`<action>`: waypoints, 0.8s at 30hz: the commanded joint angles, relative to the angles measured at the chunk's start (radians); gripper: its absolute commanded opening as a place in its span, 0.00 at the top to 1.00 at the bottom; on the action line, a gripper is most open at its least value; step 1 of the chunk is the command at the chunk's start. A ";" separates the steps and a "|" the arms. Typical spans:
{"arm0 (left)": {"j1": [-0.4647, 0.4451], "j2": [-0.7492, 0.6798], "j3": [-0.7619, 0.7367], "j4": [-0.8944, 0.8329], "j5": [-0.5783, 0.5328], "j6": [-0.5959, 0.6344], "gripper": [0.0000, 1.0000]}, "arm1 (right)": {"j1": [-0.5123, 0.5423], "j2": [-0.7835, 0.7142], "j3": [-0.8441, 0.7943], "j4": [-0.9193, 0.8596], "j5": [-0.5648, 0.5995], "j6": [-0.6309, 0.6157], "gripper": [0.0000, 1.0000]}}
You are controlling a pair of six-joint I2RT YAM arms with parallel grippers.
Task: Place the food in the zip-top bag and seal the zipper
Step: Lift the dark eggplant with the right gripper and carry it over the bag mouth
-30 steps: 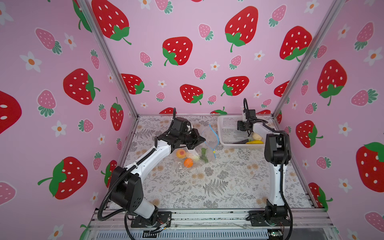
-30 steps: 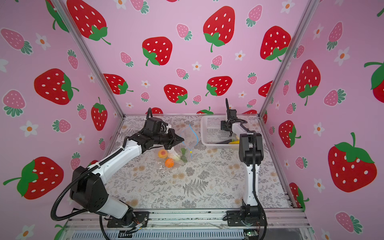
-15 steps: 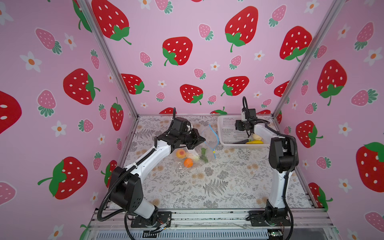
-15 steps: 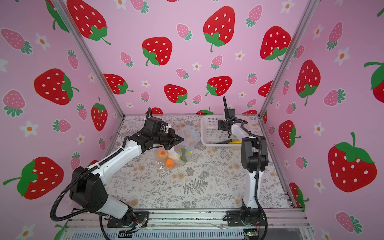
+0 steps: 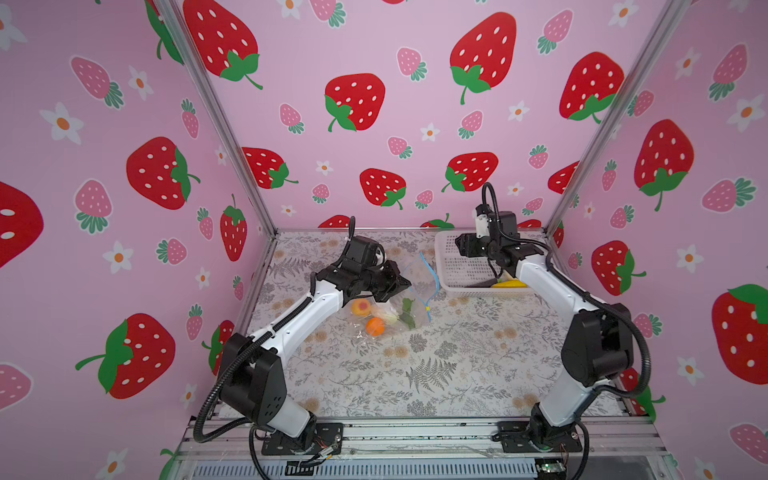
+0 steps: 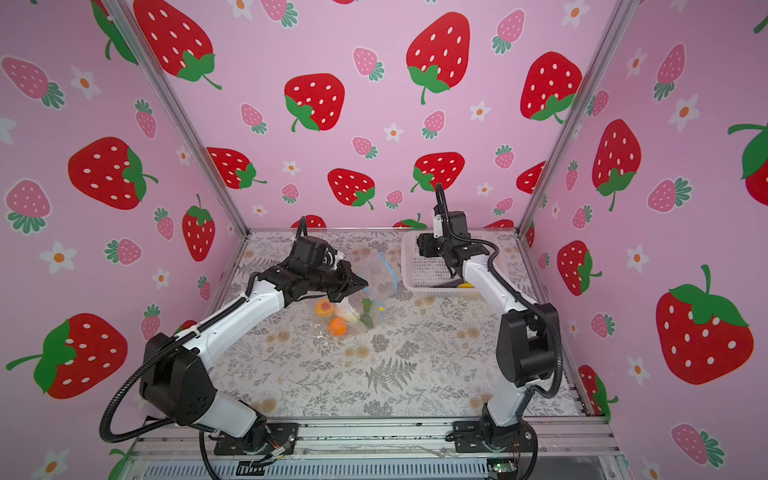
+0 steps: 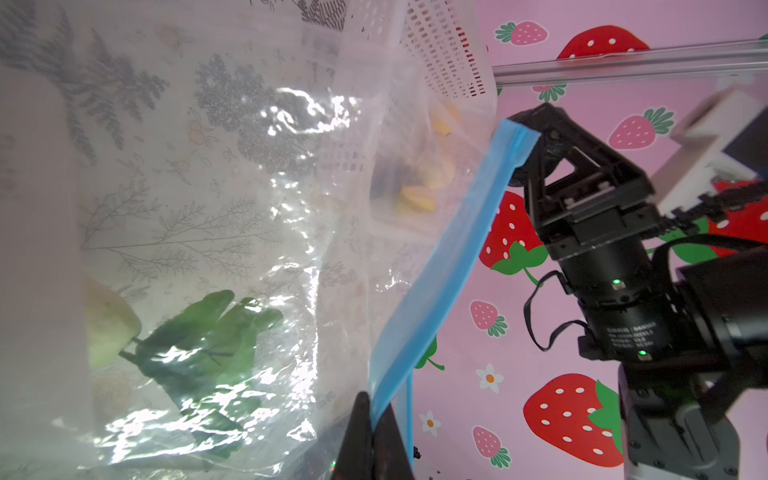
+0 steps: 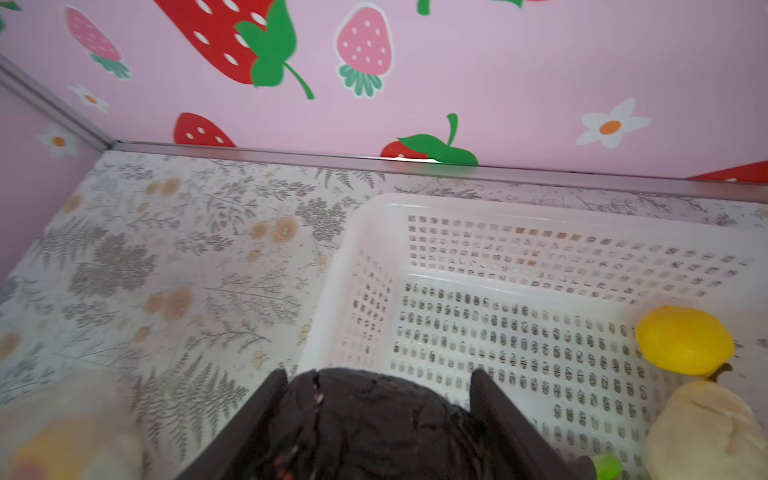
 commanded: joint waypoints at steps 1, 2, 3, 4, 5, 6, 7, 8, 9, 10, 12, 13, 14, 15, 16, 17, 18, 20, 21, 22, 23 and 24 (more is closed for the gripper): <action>-0.014 -0.001 0.081 -0.042 -0.015 0.026 1.00 | 0.028 -0.078 -0.022 -0.021 -0.092 0.034 0.41; -0.018 0.003 0.090 -0.049 -0.017 0.030 1.00 | 0.038 -0.096 -0.030 -0.024 -0.117 0.036 0.41; -0.019 0.004 0.096 -0.056 -0.019 0.032 1.00 | 0.046 -0.111 -0.036 -0.026 -0.143 0.036 0.41; -0.021 0.007 0.098 -0.060 -0.022 0.034 1.00 | 0.057 -0.130 -0.044 -0.027 -0.170 0.036 0.41; -0.023 0.007 0.101 -0.063 -0.023 0.034 1.00 | 0.067 -0.148 -0.054 -0.028 -0.206 0.033 0.41; -0.023 0.008 0.102 -0.062 -0.023 0.034 1.00 | 0.079 -0.166 -0.063 -0.029 -0.228 0.030 0.41; -0.023 0.009 0.102 -0.061 -0.024 0.034 1.00 | 0.091 -0.184 -0.074 -0.031 -0.244 0.029 0.41; -0.023 0.010 0.103 -0.061 -0.026 0.034 1.00 | 0.103 -0.200 -0.086 -0.034 -0.258 0.025 0.41; -0.023 0.011 0.104 -0.060 -0.028 0.033 1.00 | 0.113 -0.218 -0.097 -0.034 -0.273 0.020 0.41; -0.025 0.012 0.103 -0.059 -0.028 0.032 1.00 | 0.121 -0.235 -0.110 -0.031 -0.288 0.019 0.41; -0.026 0.015 0.104 -0.059 -0.029 0.031 1.00 | 0.138 -0.260 -0.132 -0.026 -0.320 0.021 0.41; -0.028 0.016 0.104 -0.058 -0.029 0.031 1.00 | 0.145 -0.267 -0.141 -0.025 -0.340 0.020 0.41; -0.028 0.017 0.105 -0.058 -0.029 0.029 1.00 | 0.154 -0.270 -0.144 -0.029 -0.351 0.024 0.41; -0.030 0.018 0.104 -0.057 -0.031 0.028 1.00 | 0.163 -0.270 -0.146 -0.032 -0.364 0.024 0.41; -0.030 0.019 0.105 -0.056 -0.032 0.027 1.00 | 0.171 -0.270 -0.148 -0.032 -0.380 0.021 0.41; -0.031 0.017 0.104 -0.053 -0.033 0.026 1.00 | 0.178 -0.269 -0.150 -0.032 -0.389 0.022 0.41; -0.030 0.017 0.104 -0.054 -0.034 0.026 1.00 | 0.189 -0.266 -0.153 -0.032 -0.398 0.020 0.41; -0.031 0.015 0.101 -0.051 -0.037 0.021 1.00 | 0.204 -0.256 -0.160 -0.025 -0.416 0.010 0.41; -0.032 0.014 0.097 -0.048 -0.040 0.021 1.00 | 0.212 -0.248 -0.162 -0.025 -0.419 0.008 0.41; -0.033 0.014 0.096 -0.046 -0.040 0.020 1.00 | 0.215 -0.238 -0.162 -0.025 -0.425 0.006 0.41; -0.033 0.011 0.093 -0.046 -0.042 0.019 1.00 | 0.218 -0.229 -0.164 -0.024 -0.428 0.005 0.41; -0.032 0.011 0.092 -0.046 -0.044 0.018 1.00 | 0.221 -0.219 -0.163 -0.024 -0.433 0.009 0.41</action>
